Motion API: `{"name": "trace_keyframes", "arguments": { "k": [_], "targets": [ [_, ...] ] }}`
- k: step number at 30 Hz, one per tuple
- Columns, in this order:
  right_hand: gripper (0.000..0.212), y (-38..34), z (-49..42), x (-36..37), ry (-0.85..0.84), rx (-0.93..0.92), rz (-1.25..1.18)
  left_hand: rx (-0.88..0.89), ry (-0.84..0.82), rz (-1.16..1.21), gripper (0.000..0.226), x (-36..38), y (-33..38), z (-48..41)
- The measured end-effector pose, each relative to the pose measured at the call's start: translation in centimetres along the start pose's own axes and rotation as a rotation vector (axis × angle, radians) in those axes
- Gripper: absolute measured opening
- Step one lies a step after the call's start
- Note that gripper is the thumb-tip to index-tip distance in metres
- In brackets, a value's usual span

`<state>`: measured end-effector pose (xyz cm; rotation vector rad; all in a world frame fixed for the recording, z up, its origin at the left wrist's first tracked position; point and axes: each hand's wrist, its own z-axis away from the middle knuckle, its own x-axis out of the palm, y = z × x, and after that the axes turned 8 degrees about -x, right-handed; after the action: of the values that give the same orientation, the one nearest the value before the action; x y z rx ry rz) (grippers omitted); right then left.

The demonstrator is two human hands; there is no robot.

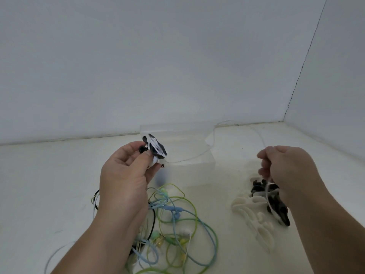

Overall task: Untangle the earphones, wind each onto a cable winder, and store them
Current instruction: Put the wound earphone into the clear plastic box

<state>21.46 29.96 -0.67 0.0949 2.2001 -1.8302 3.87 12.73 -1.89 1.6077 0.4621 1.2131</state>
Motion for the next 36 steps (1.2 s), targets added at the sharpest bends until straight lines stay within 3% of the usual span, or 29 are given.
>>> {"name": "trace_keyframes", "arguments": {
  "k": [5,7,9,11,13,15,18,25,36],
  "targets": [
    [0.031,0.5,-0.3,-0.2,0.096,-0.164,0.205,-0.014,-0.111,-0.015,0.014,0.3,0.2,0.5],
    [0.031,0.5,0.0,0.0,0.134,-0.287,0.335,-0.019,-0.182,-0.033,0.014,0.5,0.2,0.8],
    [0.033,-0.3,1.1,0.4,0.099,-0.463,0.298,-0.015,-0.249,-0.036,0.014,0.6,0.2,1.1],
    [0.028,-1.5,2.9,1.1,-0.194,-0.531,0.073,-0.008,-0.314,-0.033,0.016,0.8,0.2,1.5],
    [0.022,-2.4,4.9,2.0,-0.642,-0.426,-0.132,0.003,-0.358,-0.046,0.022,0.8,0.2,1.6],
    [0.014,-2.2,6.3,2.8,-0.879,-0.375,-0.089,0.023,-0.357,-0.064,0.025,0.6,0.2,1.5],
    [0.020,-1.7,6.8,3.8,-0.844,-0.379,-0.037,0.083,-0.294,-0.142,0.016,0.6,0.1,1.5],
    [0.032,-2.2,6.8,3.3,-0.807,-0.330,-0.074,0.235,-0.257,-0.390,0.023,0.6,-0.3,2.1],
    [0.036,-2.6,7.1,3.2,-0.906,-0.294,0.002,0.314,-0.243,-0.452,0.022,0.7,-0.6,2.8]
  ]
}}
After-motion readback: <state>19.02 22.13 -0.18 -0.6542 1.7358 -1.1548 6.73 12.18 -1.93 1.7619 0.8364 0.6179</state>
